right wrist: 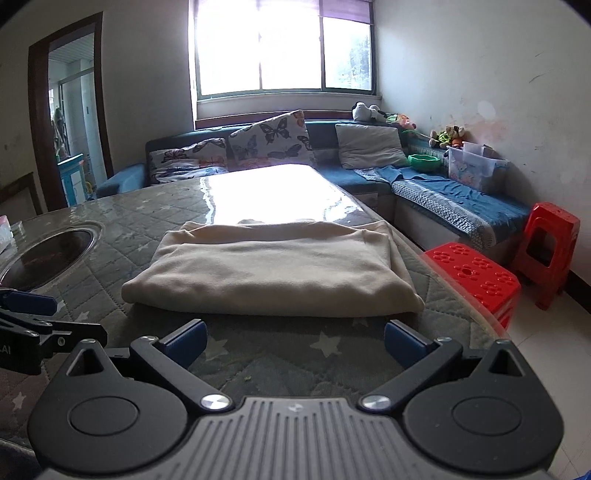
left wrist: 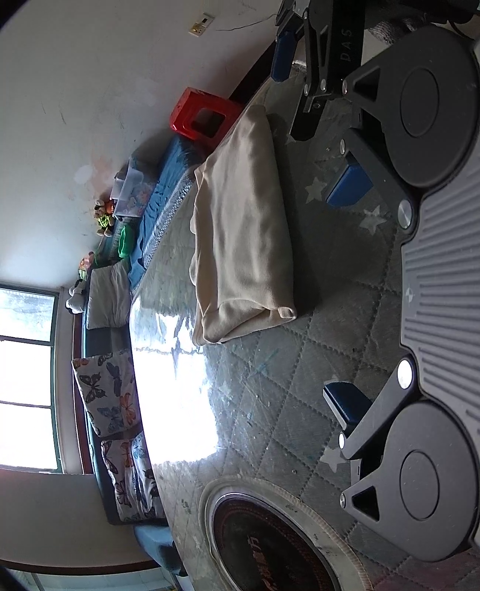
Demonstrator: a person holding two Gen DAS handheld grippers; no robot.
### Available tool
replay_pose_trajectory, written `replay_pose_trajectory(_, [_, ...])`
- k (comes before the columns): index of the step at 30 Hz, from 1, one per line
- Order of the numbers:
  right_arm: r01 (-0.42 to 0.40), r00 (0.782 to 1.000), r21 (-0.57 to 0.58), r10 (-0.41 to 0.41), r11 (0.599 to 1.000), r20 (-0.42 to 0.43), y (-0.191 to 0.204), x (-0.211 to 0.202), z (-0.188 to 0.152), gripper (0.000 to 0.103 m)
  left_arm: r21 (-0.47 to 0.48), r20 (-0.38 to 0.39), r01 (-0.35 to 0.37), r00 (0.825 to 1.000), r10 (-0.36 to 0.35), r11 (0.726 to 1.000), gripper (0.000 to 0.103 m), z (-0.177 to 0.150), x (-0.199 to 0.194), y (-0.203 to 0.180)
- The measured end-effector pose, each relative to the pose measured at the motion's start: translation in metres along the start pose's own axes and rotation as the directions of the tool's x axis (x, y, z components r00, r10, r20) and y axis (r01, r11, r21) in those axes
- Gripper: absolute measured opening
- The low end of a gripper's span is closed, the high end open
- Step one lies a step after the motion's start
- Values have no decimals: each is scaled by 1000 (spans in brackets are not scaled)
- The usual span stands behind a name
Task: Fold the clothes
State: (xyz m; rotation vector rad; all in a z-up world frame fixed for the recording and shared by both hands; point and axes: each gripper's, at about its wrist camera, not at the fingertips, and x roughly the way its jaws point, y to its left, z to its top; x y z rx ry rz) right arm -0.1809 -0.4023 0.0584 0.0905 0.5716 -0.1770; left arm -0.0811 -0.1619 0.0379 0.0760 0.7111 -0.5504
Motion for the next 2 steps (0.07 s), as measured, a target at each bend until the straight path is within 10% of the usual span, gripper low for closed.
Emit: replay_pose_trajectory(2, [8, 1000, -5, -8, 1000, -1, 3, -2, -1, 103, 4, 4, 6, 1000, -6, 1000, 103, -1, -2, 1])
